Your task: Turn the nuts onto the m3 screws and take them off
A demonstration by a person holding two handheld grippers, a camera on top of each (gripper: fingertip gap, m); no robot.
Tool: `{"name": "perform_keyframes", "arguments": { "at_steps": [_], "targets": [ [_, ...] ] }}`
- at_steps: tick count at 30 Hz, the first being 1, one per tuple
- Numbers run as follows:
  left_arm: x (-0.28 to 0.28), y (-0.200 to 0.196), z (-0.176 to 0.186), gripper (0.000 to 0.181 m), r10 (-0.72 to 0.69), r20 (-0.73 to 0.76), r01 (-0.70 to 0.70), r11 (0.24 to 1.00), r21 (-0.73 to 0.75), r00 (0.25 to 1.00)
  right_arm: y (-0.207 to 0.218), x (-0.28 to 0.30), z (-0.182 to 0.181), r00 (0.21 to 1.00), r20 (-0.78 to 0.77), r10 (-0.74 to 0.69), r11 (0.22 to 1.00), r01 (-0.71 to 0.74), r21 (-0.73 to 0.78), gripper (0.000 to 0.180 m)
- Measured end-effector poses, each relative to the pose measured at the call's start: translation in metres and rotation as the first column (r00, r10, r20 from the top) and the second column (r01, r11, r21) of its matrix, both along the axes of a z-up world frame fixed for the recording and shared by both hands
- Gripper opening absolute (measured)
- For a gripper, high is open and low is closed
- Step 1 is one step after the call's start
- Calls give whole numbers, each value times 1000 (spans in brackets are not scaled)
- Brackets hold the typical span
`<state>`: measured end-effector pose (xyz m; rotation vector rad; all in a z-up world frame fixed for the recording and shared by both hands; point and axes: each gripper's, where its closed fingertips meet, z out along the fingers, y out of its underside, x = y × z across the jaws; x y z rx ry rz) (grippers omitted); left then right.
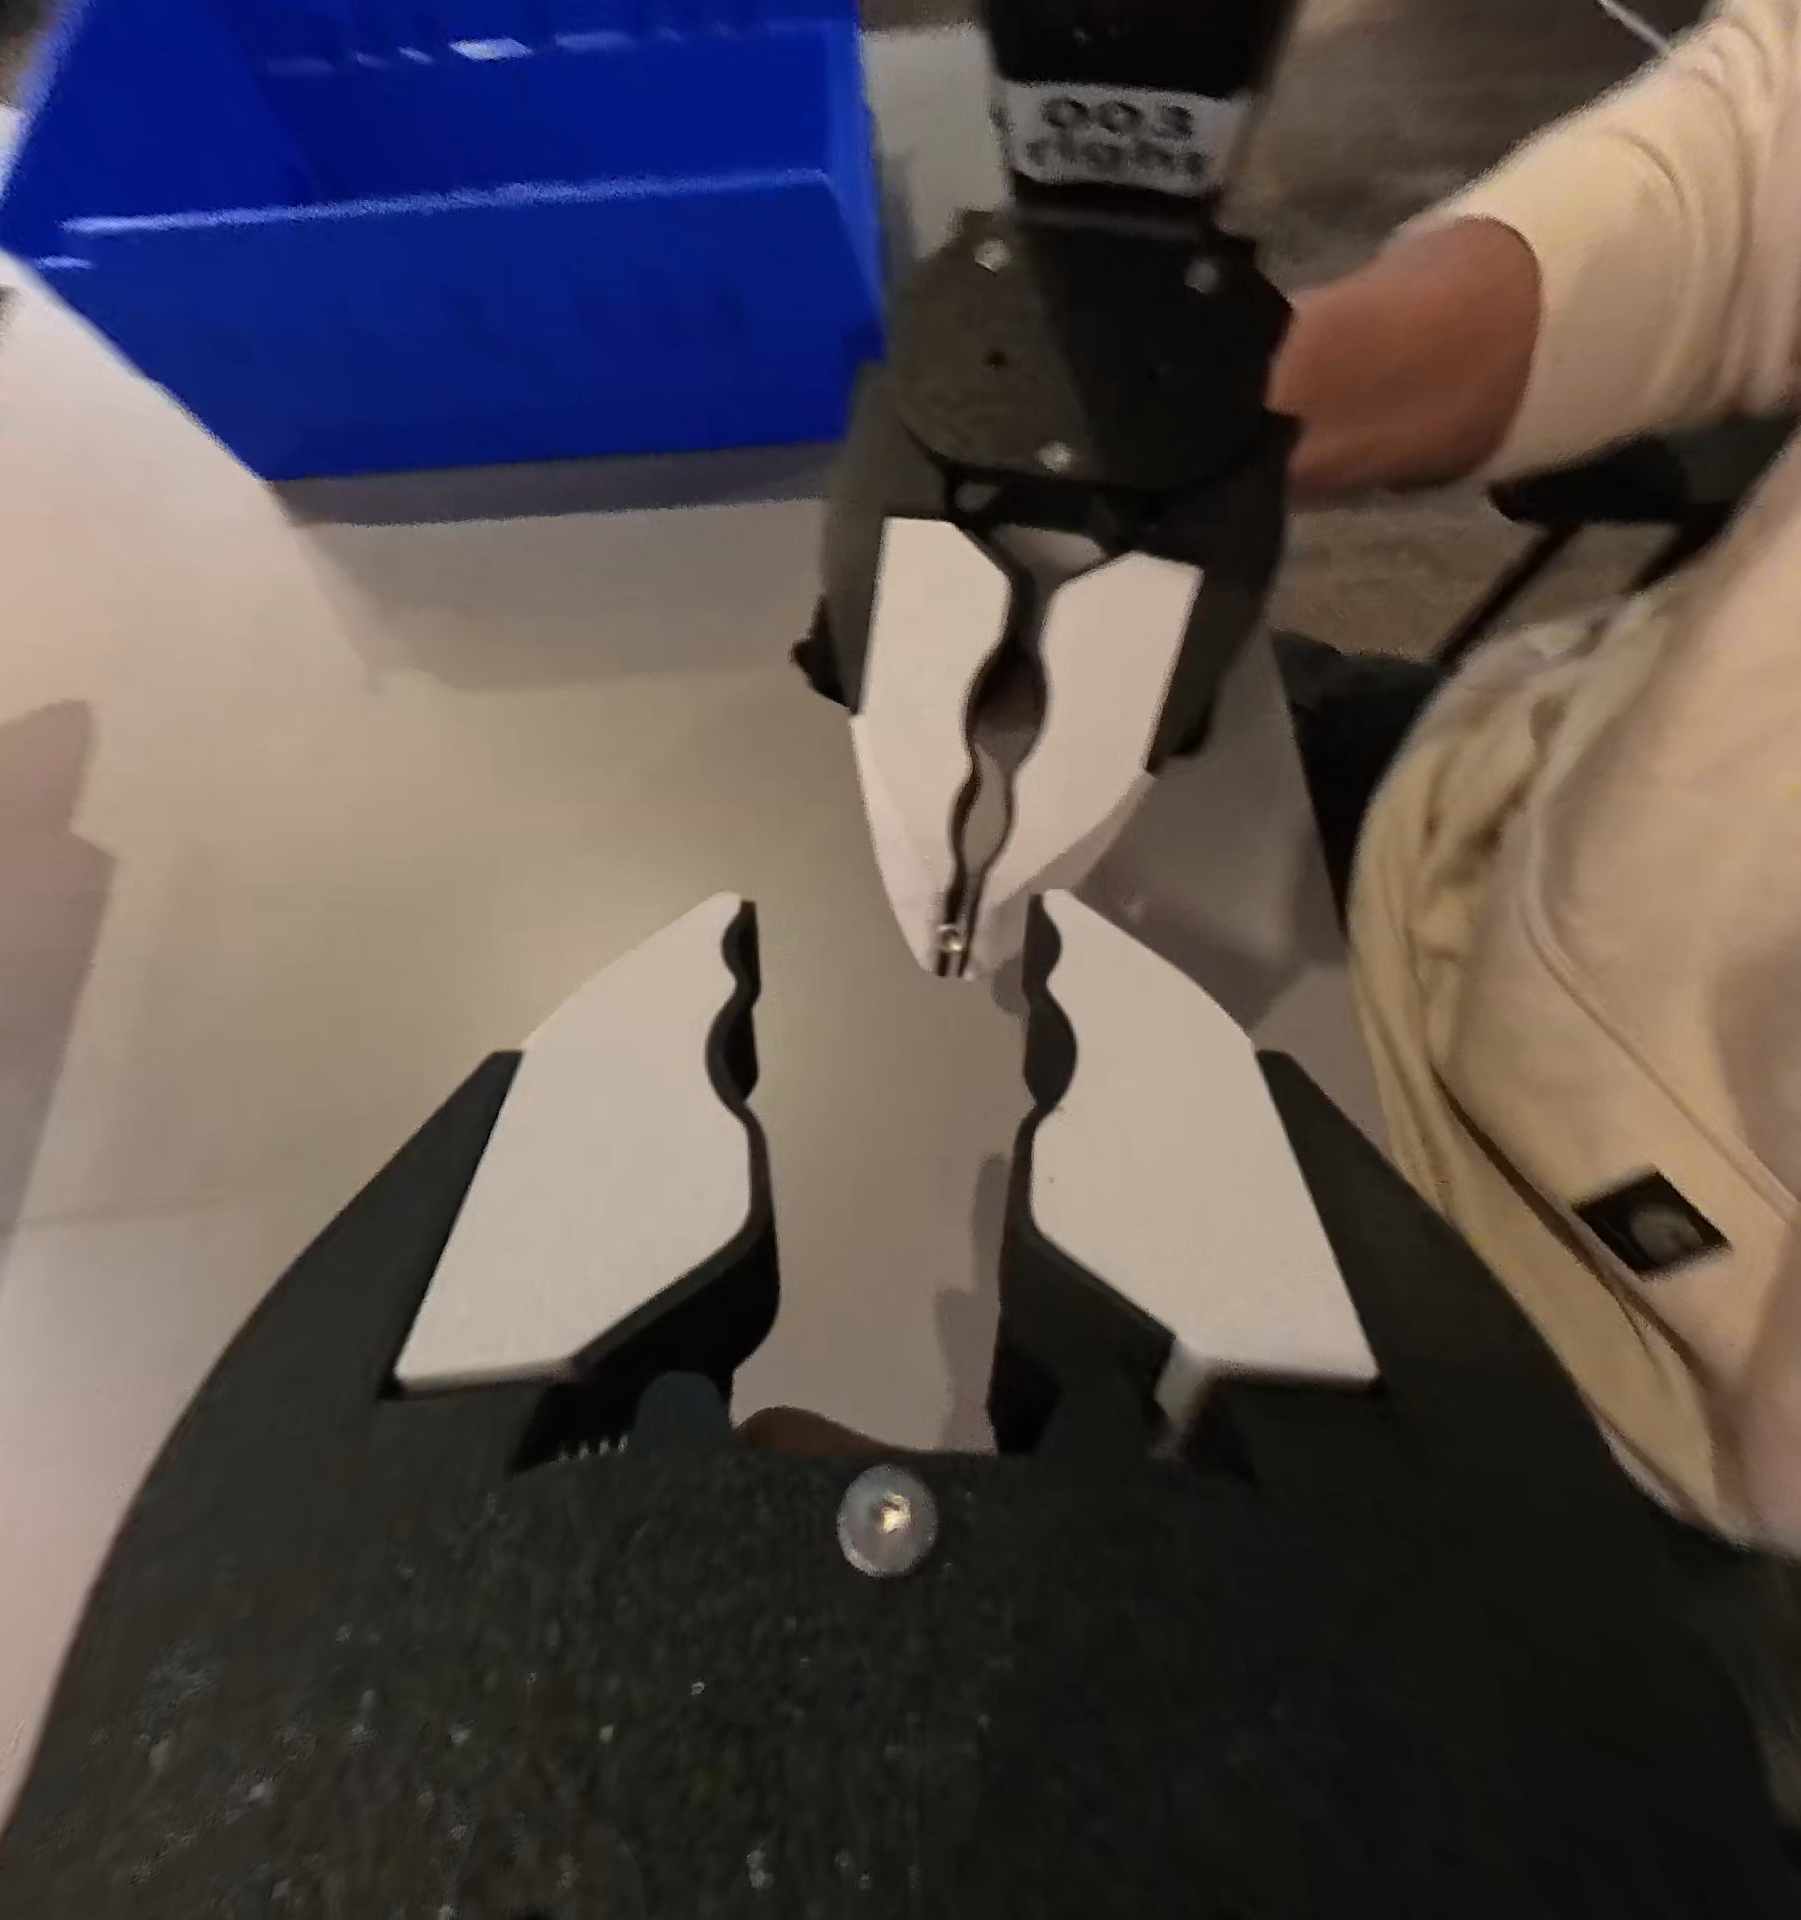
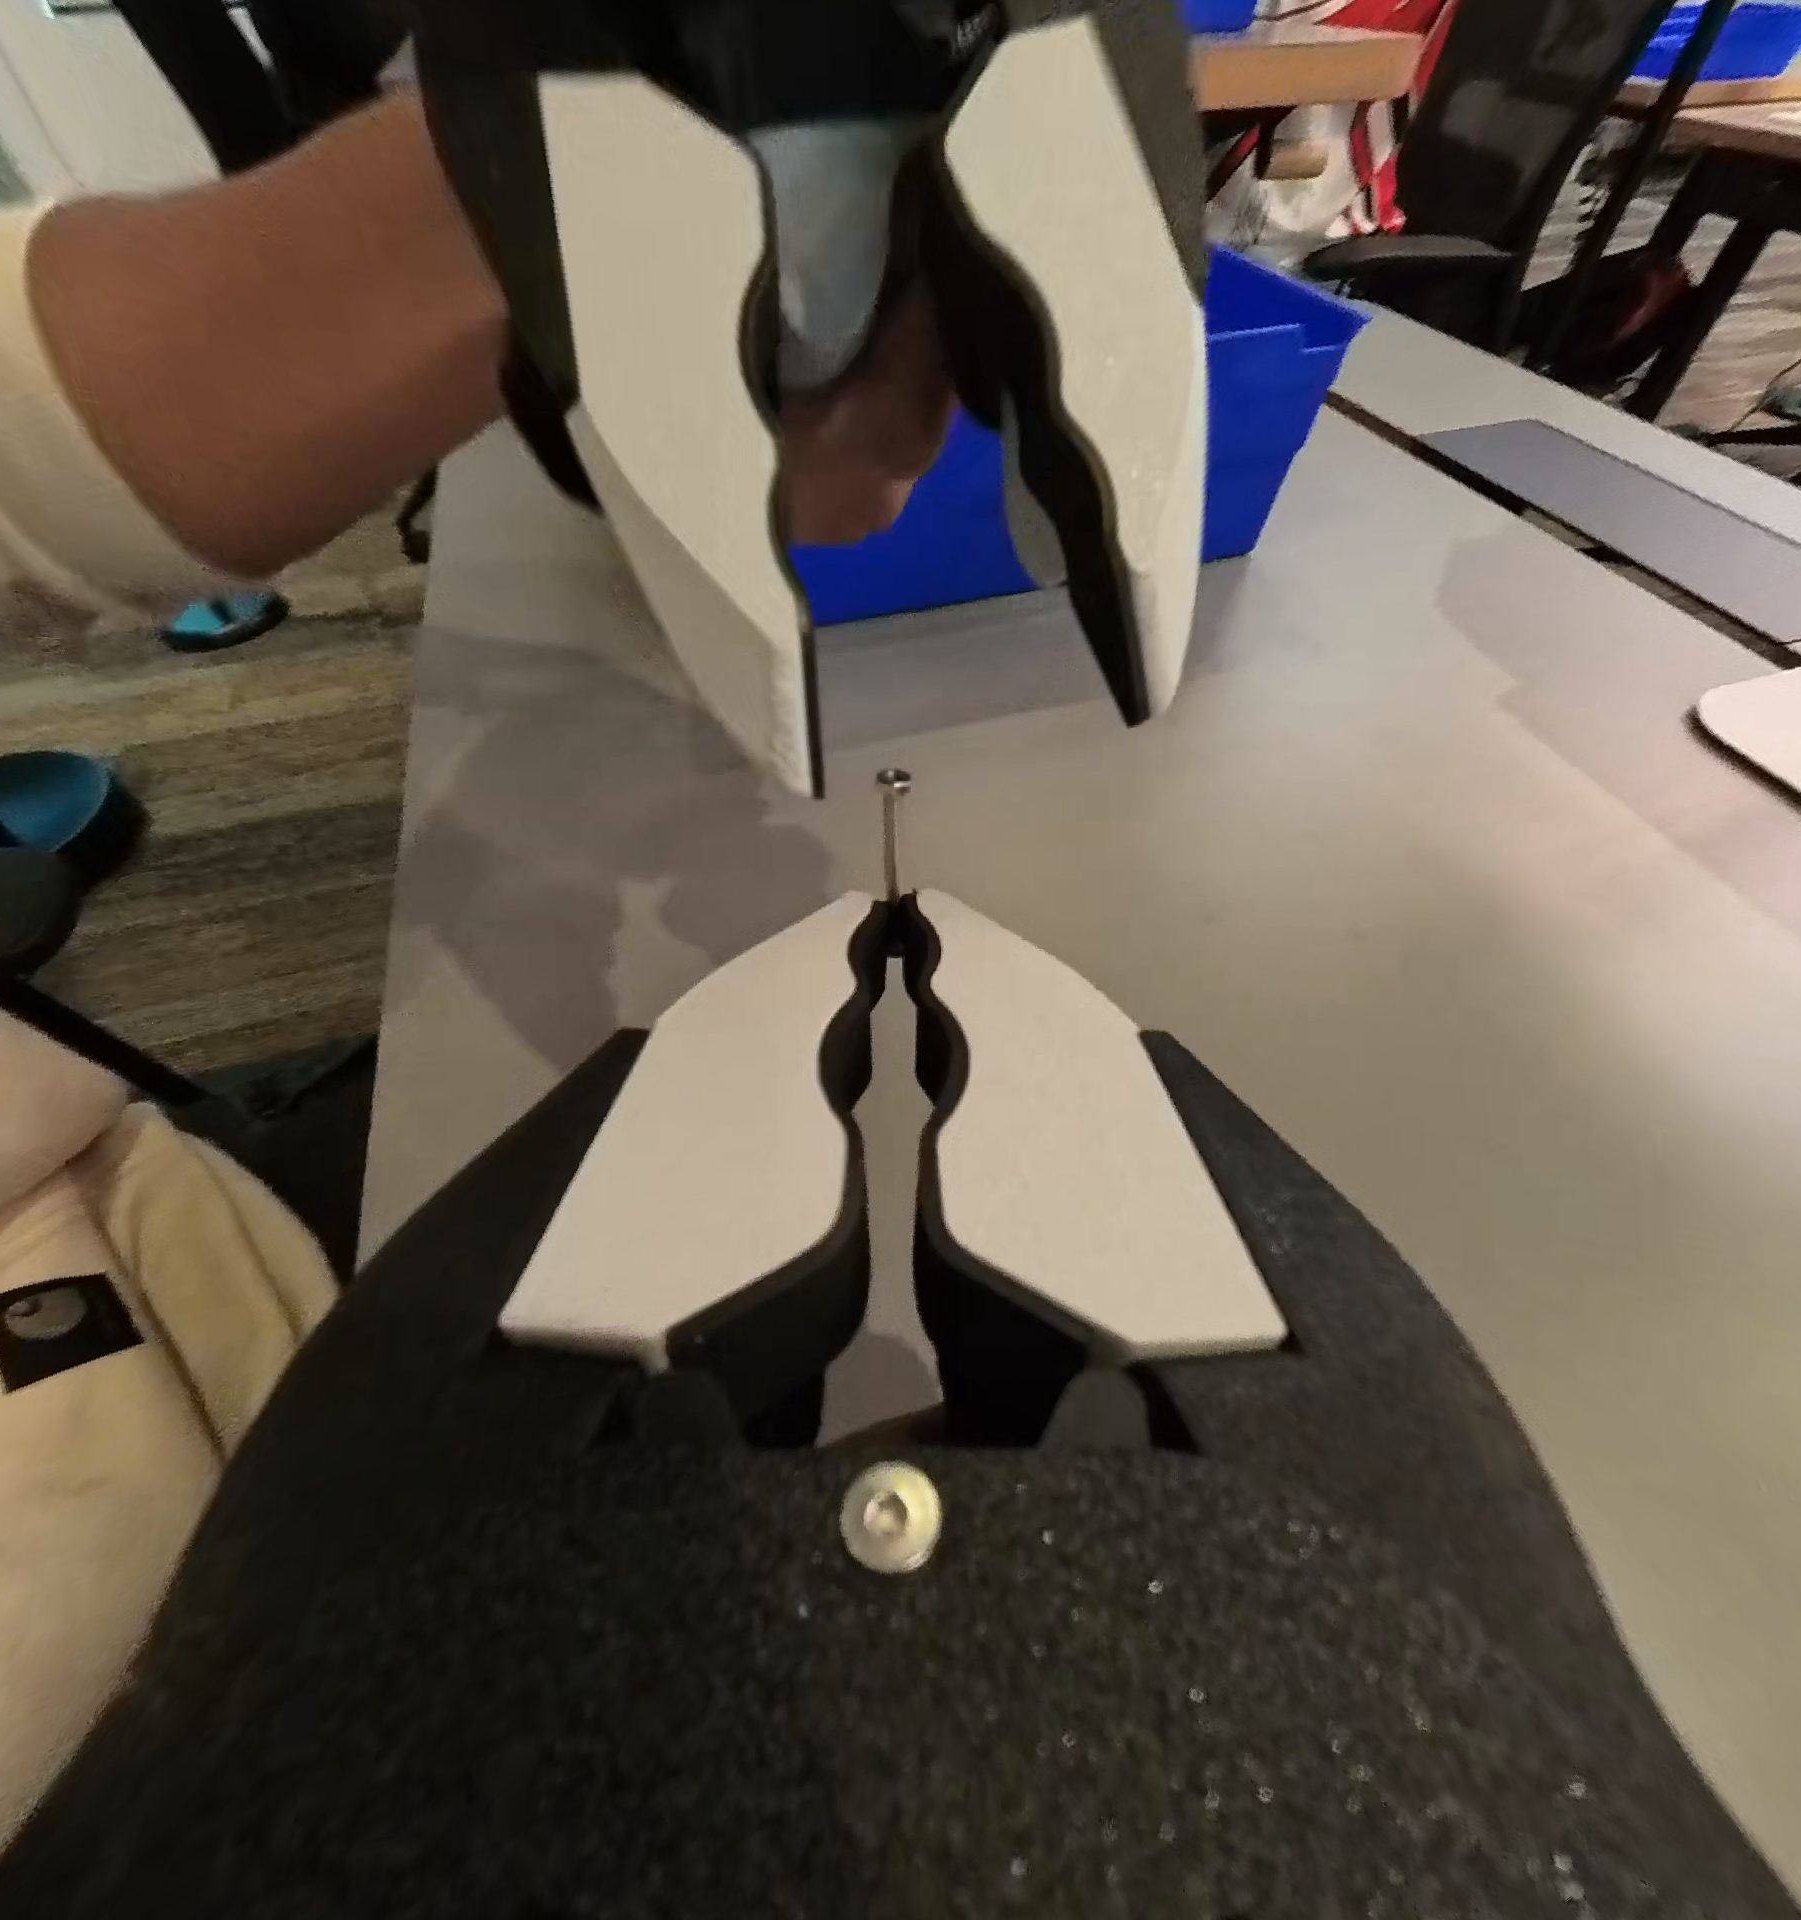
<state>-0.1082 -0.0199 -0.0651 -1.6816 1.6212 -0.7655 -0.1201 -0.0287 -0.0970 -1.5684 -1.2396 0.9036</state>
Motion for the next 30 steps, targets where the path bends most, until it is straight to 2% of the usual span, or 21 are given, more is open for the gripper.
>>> {"name": "perform_keyframes", "arguments": {
  "at_steps": [3, 7, 12, 14, 16, 18, 25, 30],
  "targets": [
    [-2, 13, -1, 46, 175, 116, -177, 984, 8, 978, 8, 1, 1, 997, -26, -69, 998, 69, 5, 2],
    [-6, 15, 14, 44, 300, 353, -297, 953, -62, 886, 10, -1, 3, 992, -73, -98, 995, 97, -21, 2],
    [-3, 3, 25, 45, 294, 488, -291, 953, -84, 822, -4, -5, 15, 981, -194, -21, 988, -10, -155, 2],
    [5, -12, 30, 36, 233, 531, -200, 972, -121, 815, -6, -4, 23, 966, -260, -9, 977, -46, -207, 2],
    [10, -25, 35, 35, 193, 577, -128, 980, -152, 793, -7, -2, 30, 948, -317, 2, 966, -83, -245, 2],
    [12, -29, 35, 38, 183, 588, -108, 981, -160, 788, -8, -1, 32, 945, -326, 11, 962, -99, -255, 2],
    [-2, -12, 35, 44, 305, 582, -235, 952, -194, 753, -7, -3, 36, 947, -321, 8, 966, -91, -243, 2],
    [-7, -18, 25, 39, 345, 581, -239, 937, -254, 737, 1, -6, 32, 965, -258, -44, 985, -2, -174, 2]
  ]
}}
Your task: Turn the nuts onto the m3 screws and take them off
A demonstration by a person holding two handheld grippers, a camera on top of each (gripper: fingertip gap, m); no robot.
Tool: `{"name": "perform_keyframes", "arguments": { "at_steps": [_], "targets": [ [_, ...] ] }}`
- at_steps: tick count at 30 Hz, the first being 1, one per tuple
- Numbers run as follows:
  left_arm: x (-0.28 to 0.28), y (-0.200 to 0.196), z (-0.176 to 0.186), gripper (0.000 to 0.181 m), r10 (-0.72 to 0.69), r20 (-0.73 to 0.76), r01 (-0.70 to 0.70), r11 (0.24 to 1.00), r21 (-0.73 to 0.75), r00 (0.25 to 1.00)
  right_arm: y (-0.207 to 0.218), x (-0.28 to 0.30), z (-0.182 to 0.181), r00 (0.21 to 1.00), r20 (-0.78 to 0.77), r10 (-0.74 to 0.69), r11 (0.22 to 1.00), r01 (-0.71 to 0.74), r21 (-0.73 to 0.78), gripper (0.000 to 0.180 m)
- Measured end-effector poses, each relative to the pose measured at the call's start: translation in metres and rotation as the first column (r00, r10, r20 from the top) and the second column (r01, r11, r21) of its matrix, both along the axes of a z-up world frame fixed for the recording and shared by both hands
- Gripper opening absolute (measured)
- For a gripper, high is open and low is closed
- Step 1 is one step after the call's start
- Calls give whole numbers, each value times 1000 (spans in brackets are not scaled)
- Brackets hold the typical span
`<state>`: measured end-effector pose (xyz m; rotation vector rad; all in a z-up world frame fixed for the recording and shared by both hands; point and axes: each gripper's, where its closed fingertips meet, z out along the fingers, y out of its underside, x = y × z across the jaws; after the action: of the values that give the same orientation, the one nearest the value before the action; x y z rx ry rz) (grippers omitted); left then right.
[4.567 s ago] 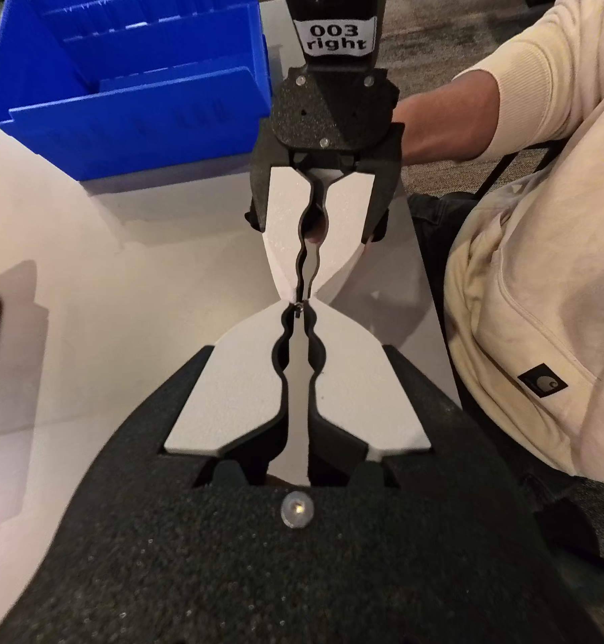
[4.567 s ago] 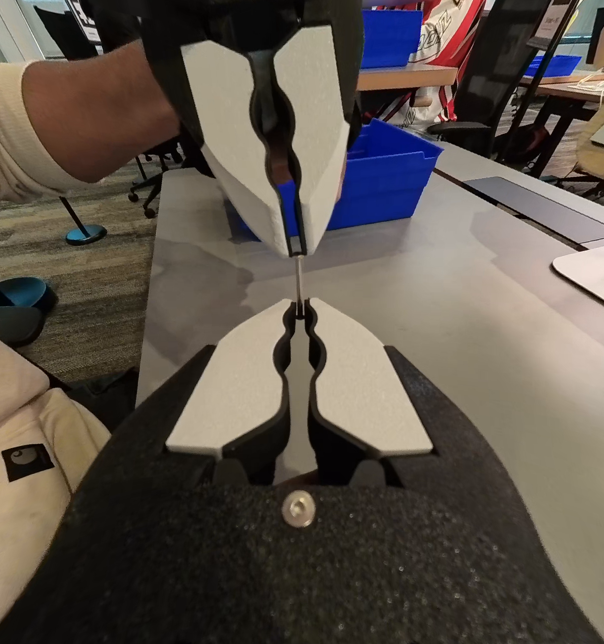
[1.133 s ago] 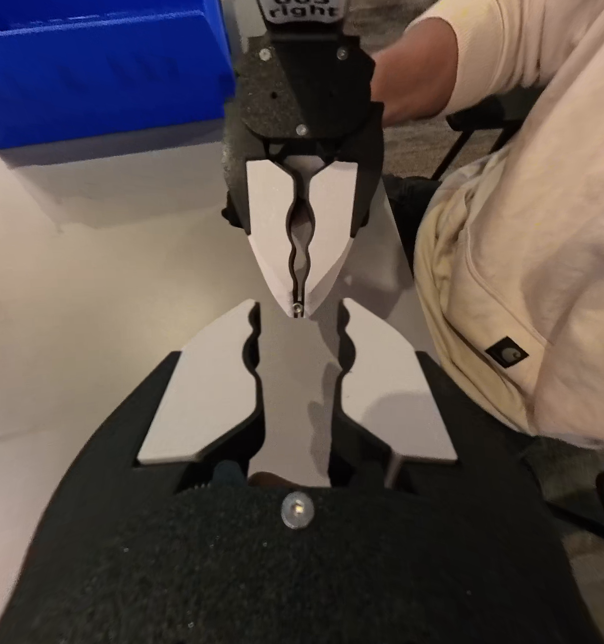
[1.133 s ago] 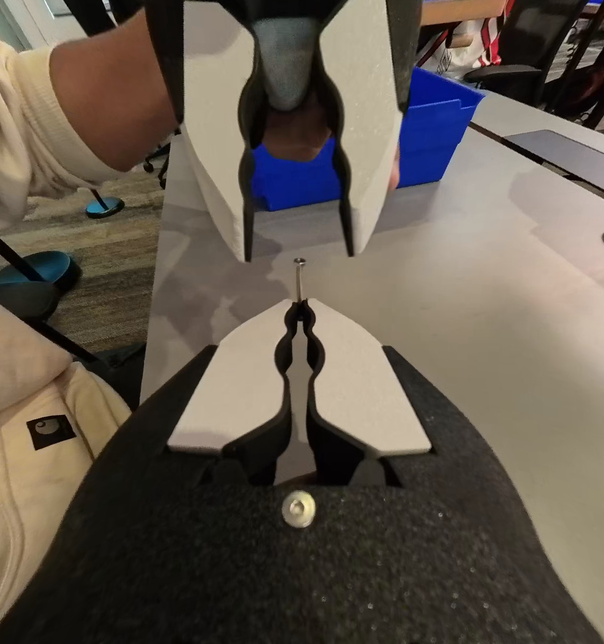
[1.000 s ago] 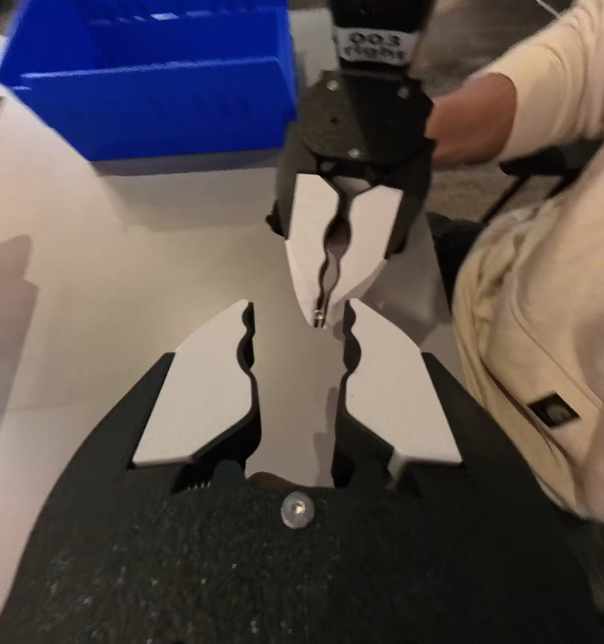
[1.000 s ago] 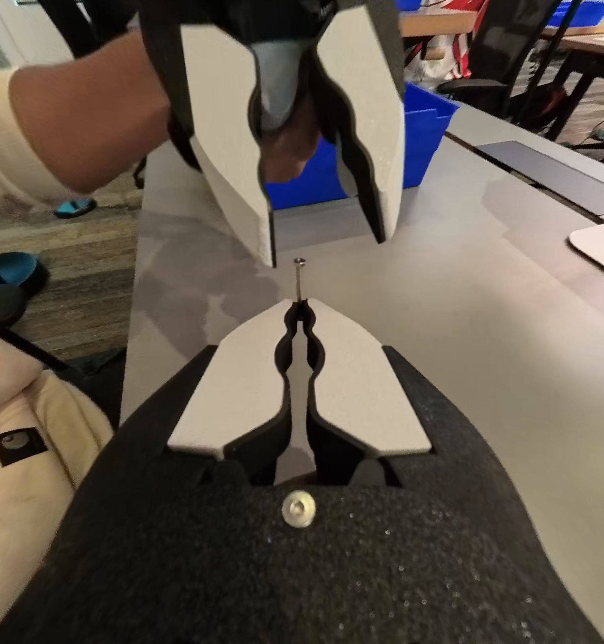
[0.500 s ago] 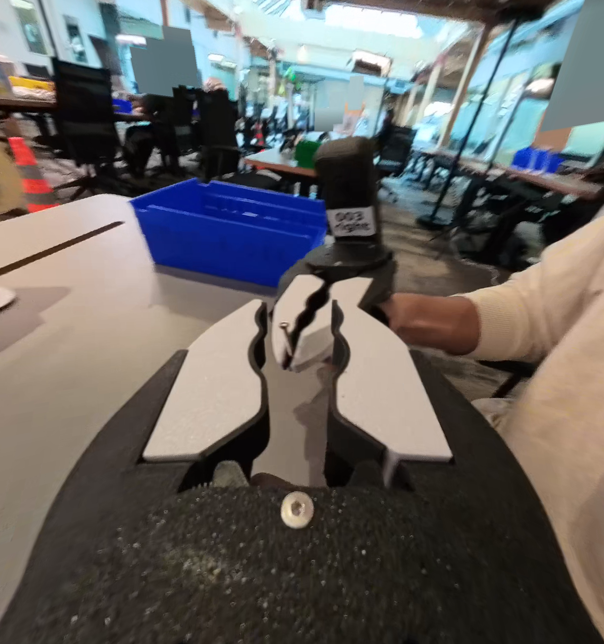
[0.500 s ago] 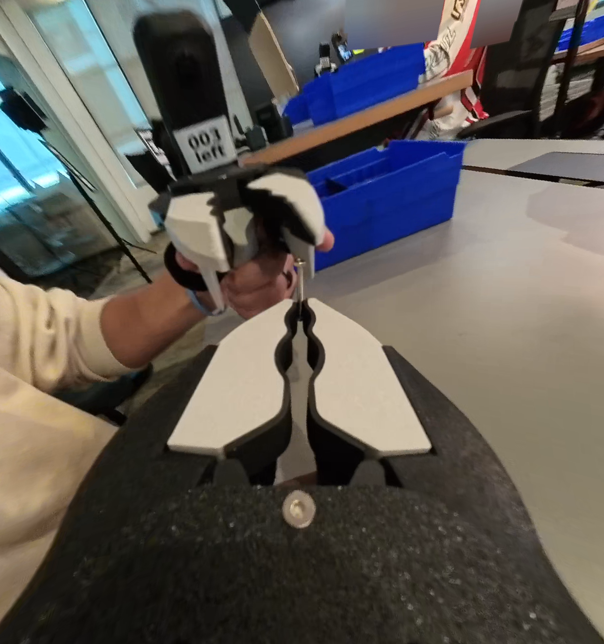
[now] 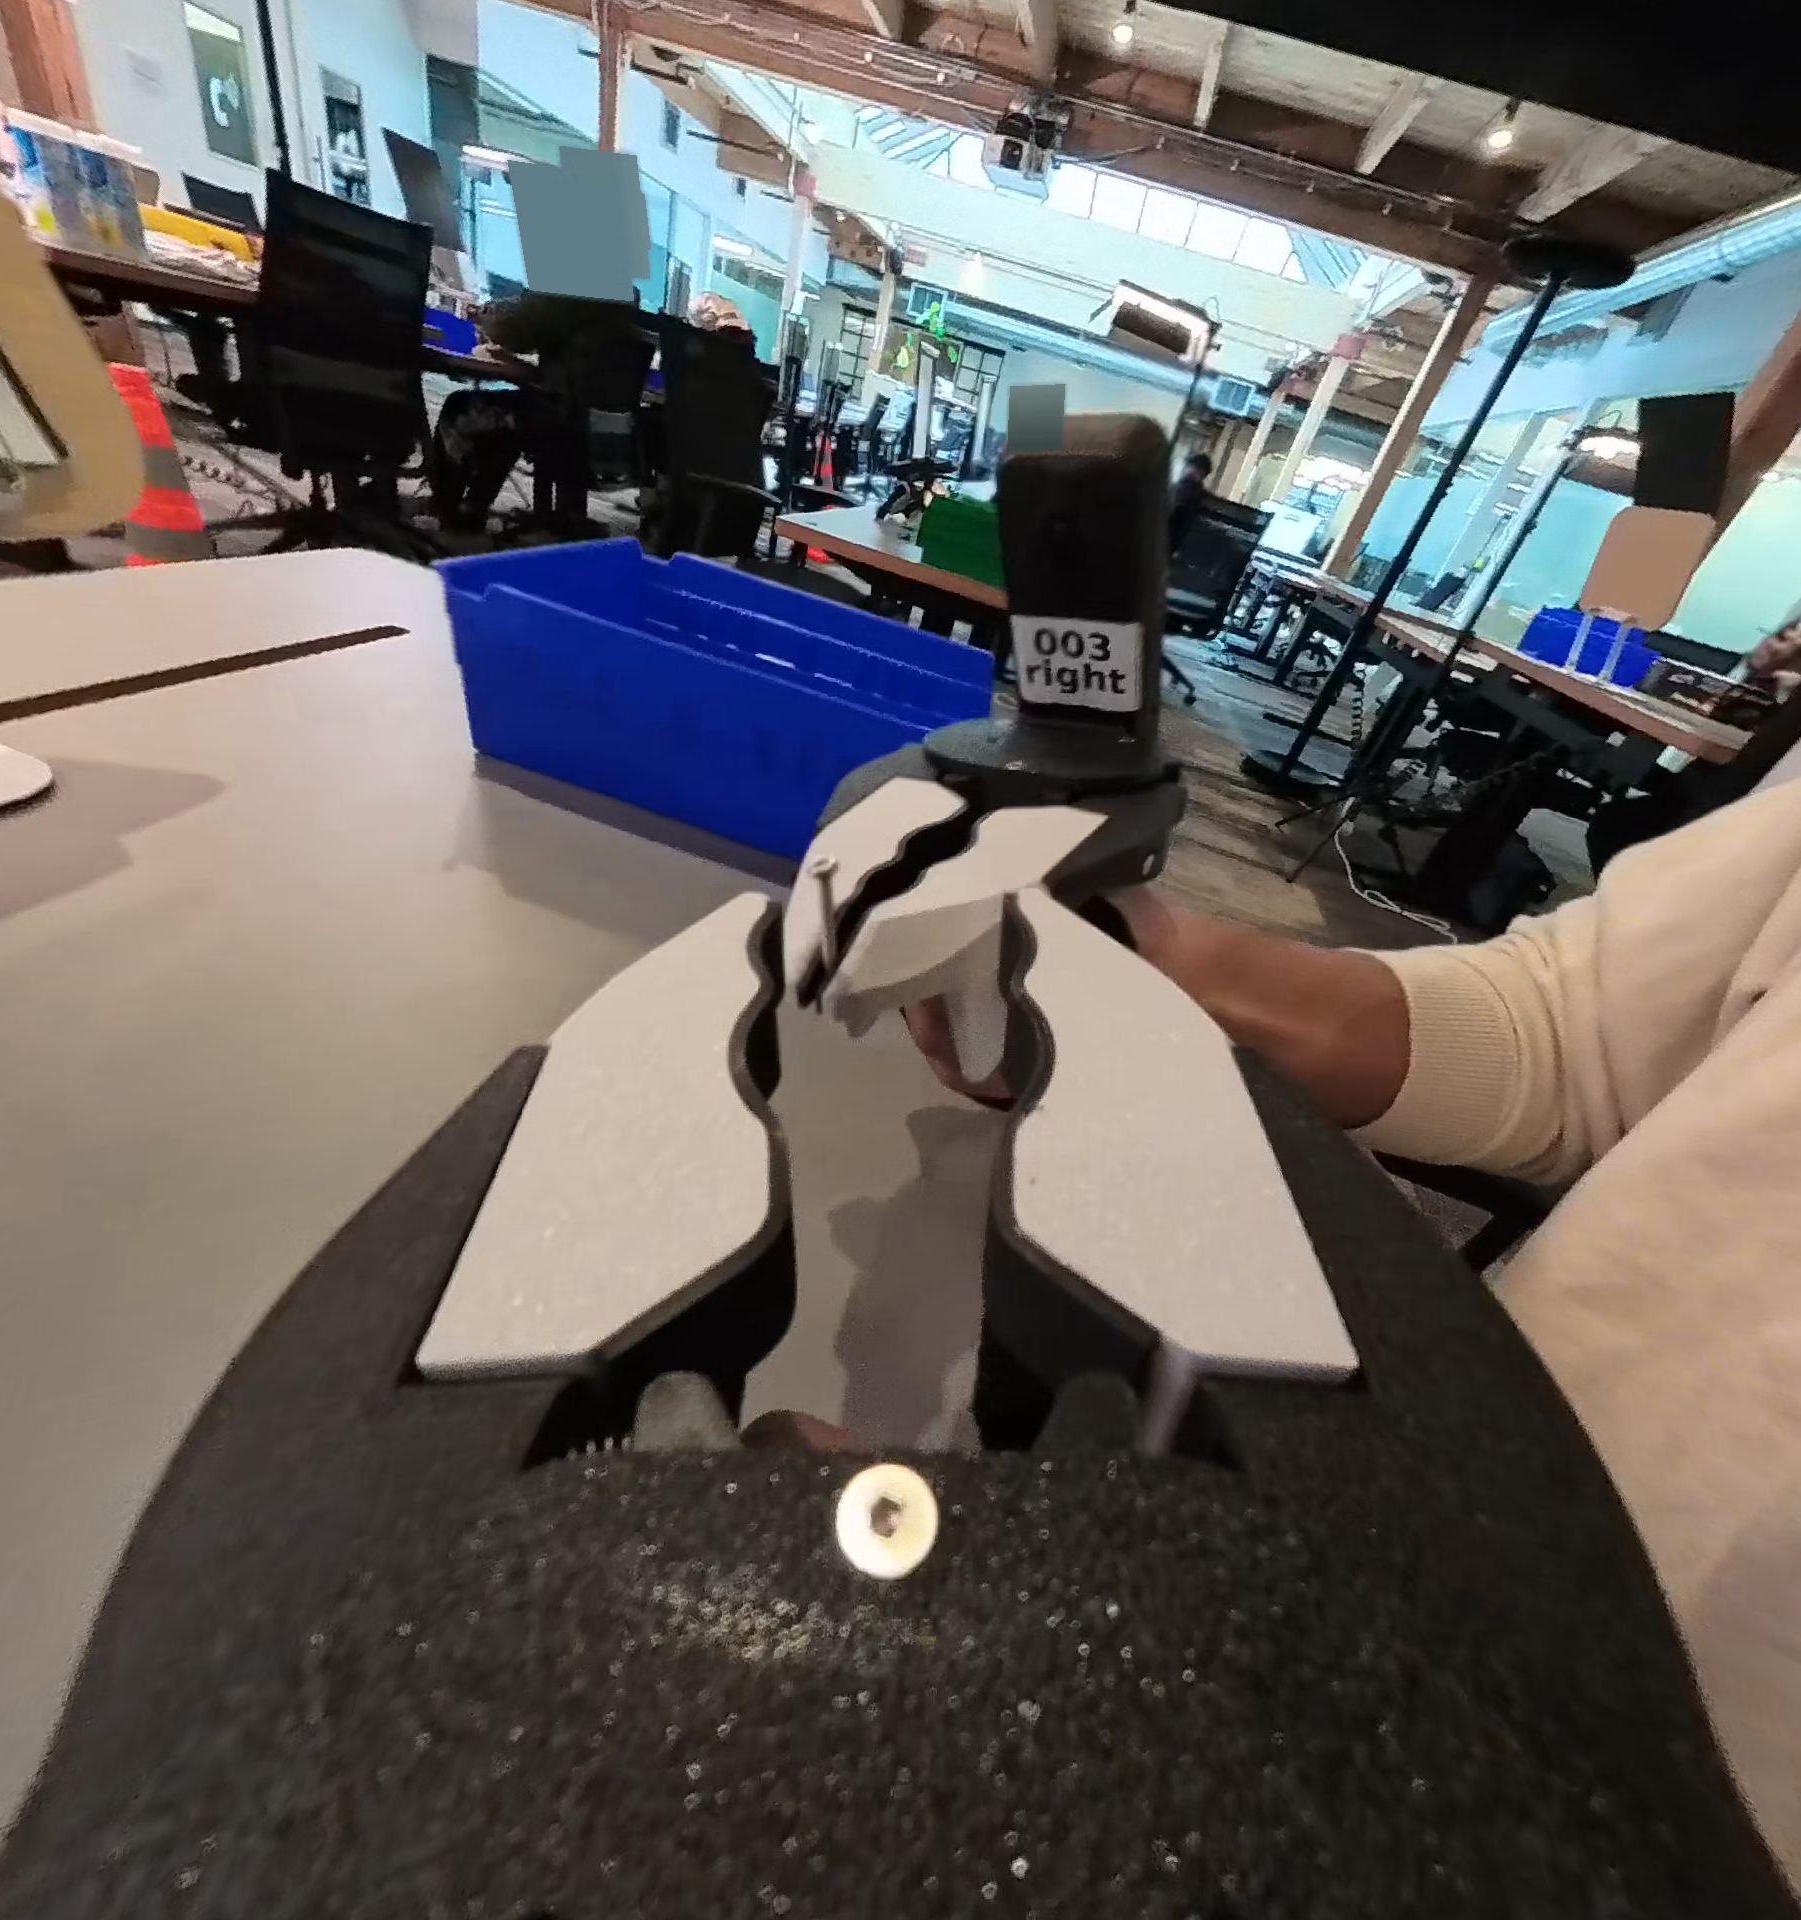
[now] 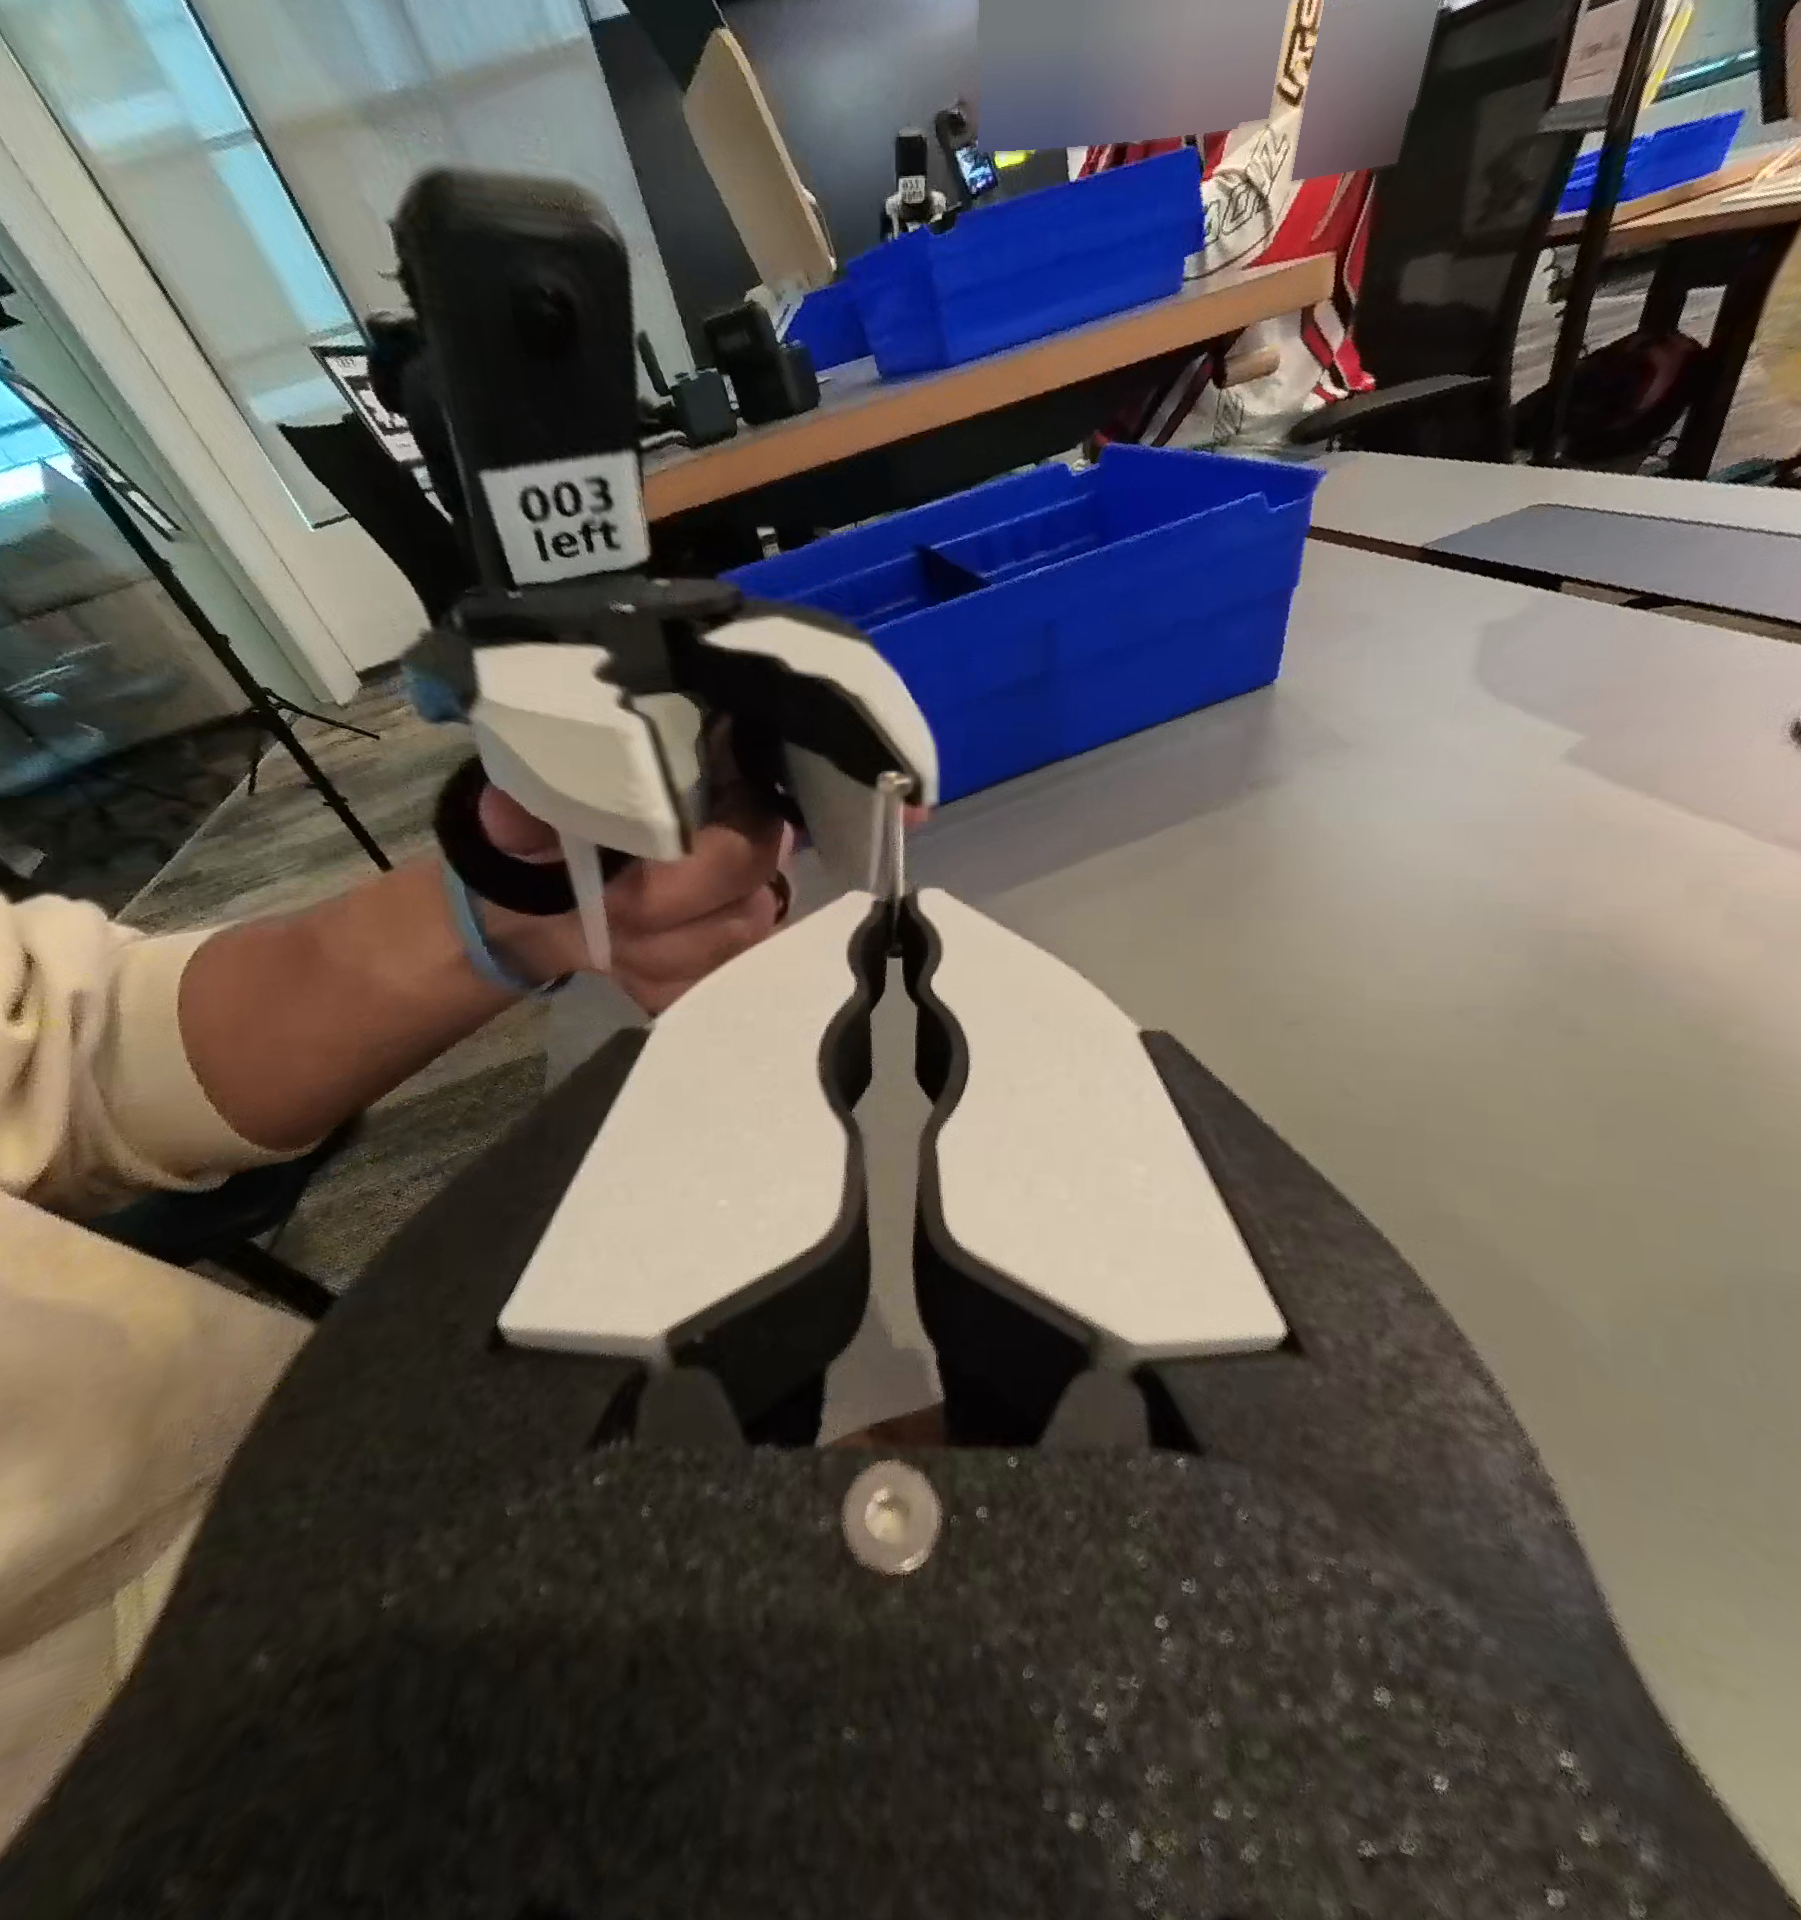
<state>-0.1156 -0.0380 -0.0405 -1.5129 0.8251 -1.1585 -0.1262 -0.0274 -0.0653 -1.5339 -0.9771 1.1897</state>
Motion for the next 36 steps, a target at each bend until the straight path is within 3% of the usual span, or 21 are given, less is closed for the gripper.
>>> {"name": "perform_keyframes", "arguments": {
  "at_steps": [3, 8, 12, 18, 25, 27, 36],
  "targets": [
    [-11, 14, -20, 39, 97, -29, -99, 992, -81, 995, 1, 0, 3, 999, -13, -30, 999, 30, 15, 2],
    [-16, 13, -36, 30, 80, 35, -72, 980, -183, 996, -20, -3, 16, 969, -206, 135, 977, -165, -135, 2],
    [-17, -2, -12, 29, -37, 185, 75, 977, -201, 982, -24, -7, 0, 975, -156, 157, 968, -183, -171, 2],
    [-8, -23, -23, 23, -154, 61, 163, 972, -168, 986, -38, -19, -8, 965, -126, 230, 946, -252, -204, 2],
    [-14, -24, -22, 15, -158, 59, 165, 972, -165, 986, -41, -27, -11, 963, -99, 252, 943, -267, -197, 2],
    [-16, -24, -20, 2, -162, 71, 172, 972, -162, 984, -42, -28, -10, 961, -105, 257, 942, -274, -195, 2],
    [-14, -25, -23, 2, -172, 33, 175, 971, -164, 985, -43, -26, -14, 966, -101, 240, 947, -255, -195, 3]
  ]
}}
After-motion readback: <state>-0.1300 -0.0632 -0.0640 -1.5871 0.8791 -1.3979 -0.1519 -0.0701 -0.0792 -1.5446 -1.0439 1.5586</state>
